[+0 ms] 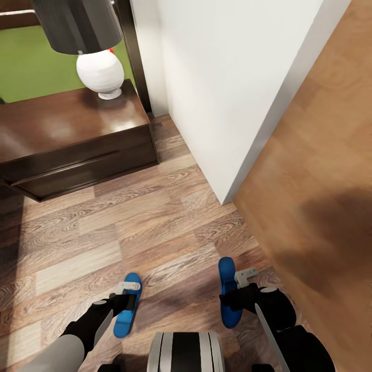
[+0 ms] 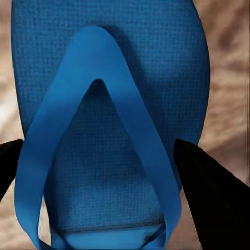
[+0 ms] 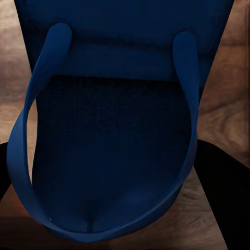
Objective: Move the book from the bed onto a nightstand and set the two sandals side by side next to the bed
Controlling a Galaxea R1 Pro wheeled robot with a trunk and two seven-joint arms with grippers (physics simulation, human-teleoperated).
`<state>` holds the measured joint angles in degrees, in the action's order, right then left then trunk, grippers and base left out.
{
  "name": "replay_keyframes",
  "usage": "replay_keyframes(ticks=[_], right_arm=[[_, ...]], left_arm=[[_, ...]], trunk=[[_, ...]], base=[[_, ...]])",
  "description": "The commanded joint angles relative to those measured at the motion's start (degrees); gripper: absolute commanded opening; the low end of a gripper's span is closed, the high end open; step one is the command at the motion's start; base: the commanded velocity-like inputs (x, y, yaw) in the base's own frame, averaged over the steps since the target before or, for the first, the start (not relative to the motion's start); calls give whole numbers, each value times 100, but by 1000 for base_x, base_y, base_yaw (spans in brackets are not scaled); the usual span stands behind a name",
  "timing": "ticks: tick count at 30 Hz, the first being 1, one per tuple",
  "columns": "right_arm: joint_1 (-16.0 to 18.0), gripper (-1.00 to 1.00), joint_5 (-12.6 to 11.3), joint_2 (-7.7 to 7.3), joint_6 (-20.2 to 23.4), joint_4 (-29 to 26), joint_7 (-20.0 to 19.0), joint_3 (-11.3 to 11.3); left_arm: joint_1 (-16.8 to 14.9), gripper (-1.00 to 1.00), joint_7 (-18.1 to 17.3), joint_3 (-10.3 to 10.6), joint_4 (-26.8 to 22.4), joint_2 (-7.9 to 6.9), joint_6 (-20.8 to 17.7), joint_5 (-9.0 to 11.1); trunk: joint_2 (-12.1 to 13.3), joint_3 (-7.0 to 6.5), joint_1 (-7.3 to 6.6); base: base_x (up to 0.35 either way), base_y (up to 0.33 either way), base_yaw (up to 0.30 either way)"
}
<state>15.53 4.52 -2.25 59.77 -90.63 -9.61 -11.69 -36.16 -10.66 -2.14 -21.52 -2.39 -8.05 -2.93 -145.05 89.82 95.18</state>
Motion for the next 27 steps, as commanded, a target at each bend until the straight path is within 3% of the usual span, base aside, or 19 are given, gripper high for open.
replay_keyframes(ticks=[1,27], right_arm=[[3,-100,49,-4,23,-6,-41,-7],[3,-100,49,-4,23,1,-32,-9]], left_arm=[[2,-100,-31,-22,-11,2,-36,-41],[9,-100,-16,-23,58,-7,36,-48]], trunk=[[0,-20,-3],[35,-596,-70]], base=[[0,0,0],[0,0,0]])
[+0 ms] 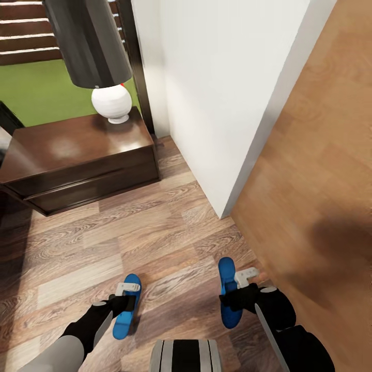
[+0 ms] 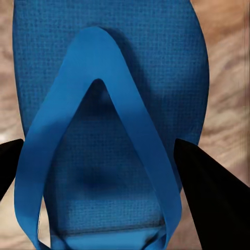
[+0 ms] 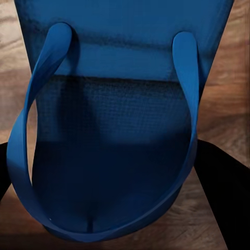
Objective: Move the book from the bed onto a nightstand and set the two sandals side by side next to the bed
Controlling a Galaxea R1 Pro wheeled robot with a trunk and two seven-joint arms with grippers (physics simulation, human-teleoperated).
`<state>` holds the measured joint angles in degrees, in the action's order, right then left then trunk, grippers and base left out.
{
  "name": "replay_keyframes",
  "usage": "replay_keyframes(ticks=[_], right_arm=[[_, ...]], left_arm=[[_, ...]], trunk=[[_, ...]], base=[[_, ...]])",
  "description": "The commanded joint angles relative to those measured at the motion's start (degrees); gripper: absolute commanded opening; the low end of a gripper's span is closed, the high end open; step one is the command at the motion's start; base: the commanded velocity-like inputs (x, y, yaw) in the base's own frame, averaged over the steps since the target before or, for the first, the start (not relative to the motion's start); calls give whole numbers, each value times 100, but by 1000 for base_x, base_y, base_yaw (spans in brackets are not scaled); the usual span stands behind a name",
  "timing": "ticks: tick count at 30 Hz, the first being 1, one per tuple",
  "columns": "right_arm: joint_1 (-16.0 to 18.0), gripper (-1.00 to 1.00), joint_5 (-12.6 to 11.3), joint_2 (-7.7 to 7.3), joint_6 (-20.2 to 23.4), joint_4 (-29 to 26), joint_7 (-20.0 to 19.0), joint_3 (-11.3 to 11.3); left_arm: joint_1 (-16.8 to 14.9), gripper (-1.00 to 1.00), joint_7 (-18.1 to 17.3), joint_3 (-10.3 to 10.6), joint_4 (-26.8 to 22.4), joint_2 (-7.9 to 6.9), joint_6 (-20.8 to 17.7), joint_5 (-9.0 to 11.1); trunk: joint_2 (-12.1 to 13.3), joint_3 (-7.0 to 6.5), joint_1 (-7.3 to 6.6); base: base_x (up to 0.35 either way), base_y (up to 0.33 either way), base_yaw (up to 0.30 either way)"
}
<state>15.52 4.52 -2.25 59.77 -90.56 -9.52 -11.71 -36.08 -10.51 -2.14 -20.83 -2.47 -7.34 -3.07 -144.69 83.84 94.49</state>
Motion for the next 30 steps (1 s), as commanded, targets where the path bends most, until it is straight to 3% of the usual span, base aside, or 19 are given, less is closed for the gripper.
replay_keyframes(ticks=[1,12,30], right_arm=[[1,-100,51,-4,23,-2,-41,-6],[-5,-100,61,-4,23,24,-33,-9],[-6,-100,64,-3,23,69,-32,-8]], left_arm=[[2,-100,-29,-23,-11,-4,-22,-35],[12,-100,-26,-33,-9,-33,196,-38],[13,-100,-26,-70,-9,-43,232,6]], trunk=[[0,-19,-3],[15,-263,-32],[39,-662,-78]], base=[[0,0,0],[0,0,0],[0,0,0]])
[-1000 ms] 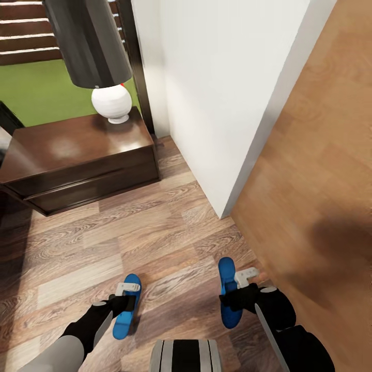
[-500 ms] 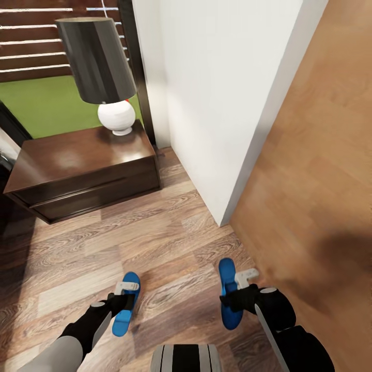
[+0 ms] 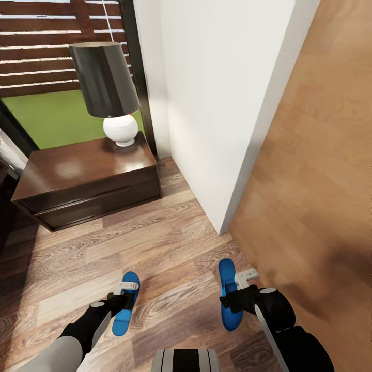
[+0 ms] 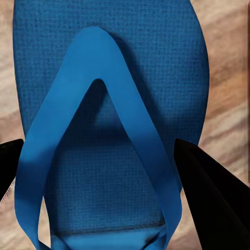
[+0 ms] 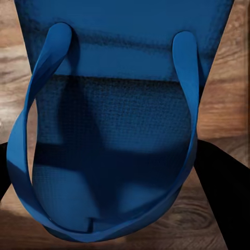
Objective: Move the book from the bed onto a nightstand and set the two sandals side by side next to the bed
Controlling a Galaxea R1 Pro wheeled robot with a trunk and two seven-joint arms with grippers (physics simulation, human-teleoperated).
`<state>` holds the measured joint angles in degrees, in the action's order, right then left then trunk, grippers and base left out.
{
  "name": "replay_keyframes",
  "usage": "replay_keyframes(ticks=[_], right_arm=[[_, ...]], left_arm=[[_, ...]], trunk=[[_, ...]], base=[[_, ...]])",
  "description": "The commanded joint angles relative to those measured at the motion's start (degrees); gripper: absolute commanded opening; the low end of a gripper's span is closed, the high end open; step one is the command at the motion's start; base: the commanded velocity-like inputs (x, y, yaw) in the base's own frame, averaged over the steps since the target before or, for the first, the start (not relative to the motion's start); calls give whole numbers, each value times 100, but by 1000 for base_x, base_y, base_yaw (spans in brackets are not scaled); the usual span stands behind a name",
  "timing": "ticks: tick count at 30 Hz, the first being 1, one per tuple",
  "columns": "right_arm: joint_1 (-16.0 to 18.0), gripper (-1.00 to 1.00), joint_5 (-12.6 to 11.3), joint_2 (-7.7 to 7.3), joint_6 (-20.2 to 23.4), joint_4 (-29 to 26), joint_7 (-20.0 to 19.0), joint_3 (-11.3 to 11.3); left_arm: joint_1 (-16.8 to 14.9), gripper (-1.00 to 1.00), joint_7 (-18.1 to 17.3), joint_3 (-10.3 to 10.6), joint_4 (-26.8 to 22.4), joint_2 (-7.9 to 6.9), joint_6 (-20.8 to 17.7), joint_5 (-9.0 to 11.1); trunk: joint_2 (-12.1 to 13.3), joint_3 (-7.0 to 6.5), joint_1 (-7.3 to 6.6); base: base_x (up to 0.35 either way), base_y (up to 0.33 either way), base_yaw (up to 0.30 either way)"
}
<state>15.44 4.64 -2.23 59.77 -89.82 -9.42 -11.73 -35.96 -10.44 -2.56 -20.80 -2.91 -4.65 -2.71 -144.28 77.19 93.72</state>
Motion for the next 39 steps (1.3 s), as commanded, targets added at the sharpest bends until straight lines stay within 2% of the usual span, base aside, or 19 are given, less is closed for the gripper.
replay_keyframes(ticks=[1,27,39], right_arm=[[3,-100,50,-1,23,-4,-42,-9],[1,-100,42,16,23,25,-38,-15],[0,-100,37,10,23,42,-42,-15]], left_arm=[[1,-100,-34,-30,-12,2,-36,-29],[1,-100,-28,-41,14,1,-29,-33],[1,-100,-28,-38,21,1,143,-62]], trunk=[[0,-19,-3],[35,-595,-70],[51,-861,-101]], base=[[0,0,0],[0,0,0],[0,0,0]])
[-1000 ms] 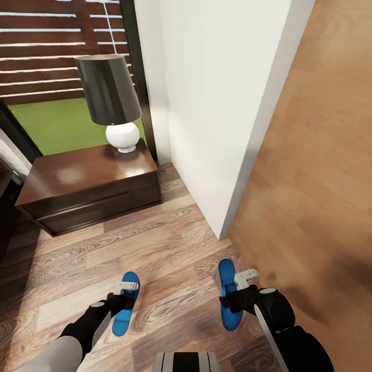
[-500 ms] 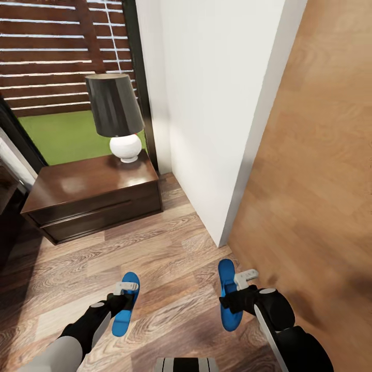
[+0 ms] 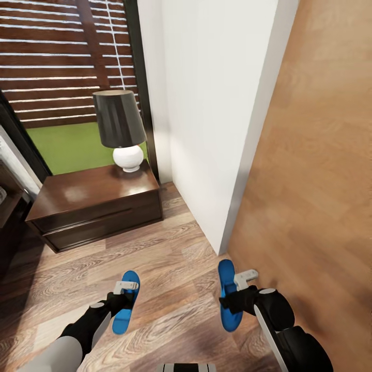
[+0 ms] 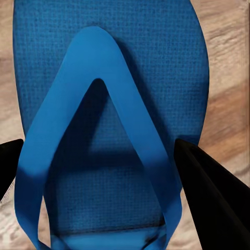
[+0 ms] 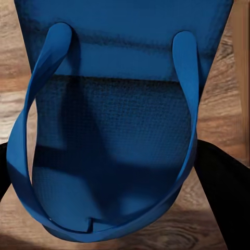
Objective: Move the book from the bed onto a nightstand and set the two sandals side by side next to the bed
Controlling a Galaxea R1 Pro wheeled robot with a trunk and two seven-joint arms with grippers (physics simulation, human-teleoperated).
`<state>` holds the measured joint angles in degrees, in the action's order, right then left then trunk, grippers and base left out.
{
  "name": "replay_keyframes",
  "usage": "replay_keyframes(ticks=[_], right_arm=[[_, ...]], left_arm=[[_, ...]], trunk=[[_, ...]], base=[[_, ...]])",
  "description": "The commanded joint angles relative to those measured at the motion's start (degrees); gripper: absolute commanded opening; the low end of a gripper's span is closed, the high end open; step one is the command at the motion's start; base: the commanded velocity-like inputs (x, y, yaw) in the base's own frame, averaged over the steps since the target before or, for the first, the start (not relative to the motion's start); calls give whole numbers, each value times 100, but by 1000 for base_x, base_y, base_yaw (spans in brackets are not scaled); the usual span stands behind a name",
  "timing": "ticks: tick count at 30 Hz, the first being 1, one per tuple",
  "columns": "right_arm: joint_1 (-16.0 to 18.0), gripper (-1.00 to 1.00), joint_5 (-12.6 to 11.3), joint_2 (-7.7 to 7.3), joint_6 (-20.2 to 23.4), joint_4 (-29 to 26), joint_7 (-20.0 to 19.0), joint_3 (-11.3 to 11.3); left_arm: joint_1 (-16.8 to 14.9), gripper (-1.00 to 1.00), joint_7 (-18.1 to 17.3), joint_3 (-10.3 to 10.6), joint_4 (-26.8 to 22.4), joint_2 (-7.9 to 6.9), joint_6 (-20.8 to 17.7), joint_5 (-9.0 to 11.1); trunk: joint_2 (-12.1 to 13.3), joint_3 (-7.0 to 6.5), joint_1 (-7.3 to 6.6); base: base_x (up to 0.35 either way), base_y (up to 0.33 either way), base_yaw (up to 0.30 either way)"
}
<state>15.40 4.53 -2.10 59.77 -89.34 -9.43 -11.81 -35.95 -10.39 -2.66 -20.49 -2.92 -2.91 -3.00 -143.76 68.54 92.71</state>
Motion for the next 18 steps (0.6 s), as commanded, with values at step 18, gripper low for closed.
replay_keyframes(ticks=[18], right_arm=[[3,-100,47,-13,23,-2,-80,-10]], left_arm=[[0,-100,-27,-33,370,0,-79,-33]], trunk=[[23,-395,-47]], base=[[0,0,0]])
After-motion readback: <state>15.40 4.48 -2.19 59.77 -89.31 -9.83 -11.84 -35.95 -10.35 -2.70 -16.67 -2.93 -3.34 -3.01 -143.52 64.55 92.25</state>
